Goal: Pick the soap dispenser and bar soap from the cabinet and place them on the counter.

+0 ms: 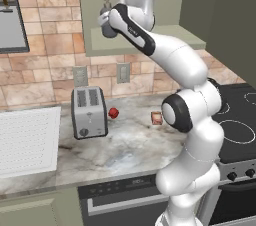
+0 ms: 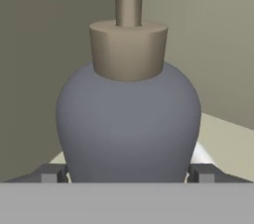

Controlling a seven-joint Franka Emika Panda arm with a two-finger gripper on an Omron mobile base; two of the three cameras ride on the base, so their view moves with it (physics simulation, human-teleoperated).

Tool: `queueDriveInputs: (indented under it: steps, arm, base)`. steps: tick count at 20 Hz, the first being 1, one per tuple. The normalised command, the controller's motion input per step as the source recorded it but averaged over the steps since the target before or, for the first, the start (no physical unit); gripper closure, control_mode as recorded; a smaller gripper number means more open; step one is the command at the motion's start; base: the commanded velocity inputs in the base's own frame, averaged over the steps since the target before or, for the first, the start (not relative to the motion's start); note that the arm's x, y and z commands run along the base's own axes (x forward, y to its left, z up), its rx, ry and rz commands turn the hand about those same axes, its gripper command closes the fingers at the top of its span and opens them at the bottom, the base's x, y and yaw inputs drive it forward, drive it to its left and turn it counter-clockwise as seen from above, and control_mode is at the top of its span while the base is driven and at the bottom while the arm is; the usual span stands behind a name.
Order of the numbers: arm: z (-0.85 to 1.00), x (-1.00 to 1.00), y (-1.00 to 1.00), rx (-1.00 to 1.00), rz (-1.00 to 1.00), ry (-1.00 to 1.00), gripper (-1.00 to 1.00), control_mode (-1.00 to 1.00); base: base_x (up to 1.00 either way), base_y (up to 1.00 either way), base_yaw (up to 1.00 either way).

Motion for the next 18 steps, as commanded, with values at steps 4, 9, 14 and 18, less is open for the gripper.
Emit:
queueDriveInputs:
  steps: [4,9,14,18]
  arm:
    - [0.25,-0.21,-0.15,0.05,0.0,-0.03,1.0,-1.0]
    - [0.16,-0.15,-0.11,0.03,-0.01,0.0,1.0,-1.0]
    - [0.0,-0.07,-0.06,0.0,-0.01,0.0,1.0,-1.0]
    - [0.0,-0.27,-0.12,0.02,-0.01,-0.01,1.0,-1.0]
  base:
    - [0.0,0.0,0.0]
    - [0.0,0.0,0.0]
    - [0.0,0.0,0.0]
    - [0.0,0.0,0.0]
